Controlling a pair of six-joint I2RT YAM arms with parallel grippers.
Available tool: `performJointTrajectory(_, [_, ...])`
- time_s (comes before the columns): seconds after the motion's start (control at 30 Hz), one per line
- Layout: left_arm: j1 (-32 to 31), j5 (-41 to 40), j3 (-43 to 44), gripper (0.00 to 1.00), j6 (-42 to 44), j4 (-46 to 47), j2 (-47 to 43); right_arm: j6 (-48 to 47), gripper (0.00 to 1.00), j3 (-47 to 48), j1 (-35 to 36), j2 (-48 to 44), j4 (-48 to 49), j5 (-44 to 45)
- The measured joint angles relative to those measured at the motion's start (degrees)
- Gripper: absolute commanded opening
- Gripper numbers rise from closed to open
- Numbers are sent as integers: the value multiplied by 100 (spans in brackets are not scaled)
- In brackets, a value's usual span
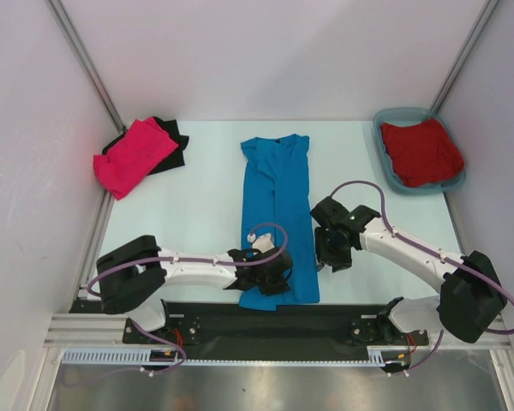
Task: Fold and stack the t-shirts
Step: Fold the tshirt
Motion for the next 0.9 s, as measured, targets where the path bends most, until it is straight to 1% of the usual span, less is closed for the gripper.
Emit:
performJointTrajectory(0.03, [-4, 0, 22, 10, -2, -7, 15, 0, 49, -7, 0, -9, 2, 0])
performJointTrajectory(0.1, [-9, 2, 61, 5, -11, -13, 44, 2, 49, -24, 0, -13, 0, 0])
performJointTrajectory(0.13, [-11, 4, 79, 0, -7, -15, 48, 4, 49, -33, 0, -17, 0, 0])
performJointTrajectory(0.47, [-22, -13, 131, 0, 4, -166, 33, 44, 49, -59, 4, -39, 4, 0])
performJointTrajectory(0.67, [-22, -114, 142, 0, 46, -544, -402, 46, 49, -59, 42, -37, 7, -2])
performJointTrajectory(0.7, [-22, -118, 155, 1, 48, -608, -496, 46, 49, -59, 55, -35, 7, -2])
performJointTrajectory(0.73, [-22, -122, 164, 9, 50, -638, -562, 46, 49, -59, 63, -31, 9, -2])
performJointTrajectory(0.77, [-22, -129, 166, 19, 66, -656, -623, 46, 49, -59, 72, -20, 13, -4])
performJointTrajectory(0.8, [-22, -129, 170, 35, 107, -675, -669, 46, 49, -59, 79, 2, 20, -4])
performJointTrajectory(0.83, [-22, -129, 173, 38, 142, -691, -684, 48, 49, -57, 92, 33, 28, -4])
performJointTrajectory(0.9, [-22, -118, 190, 37, 192, -739, -686, 46, 49, -52, 116, 116, 44, -7])
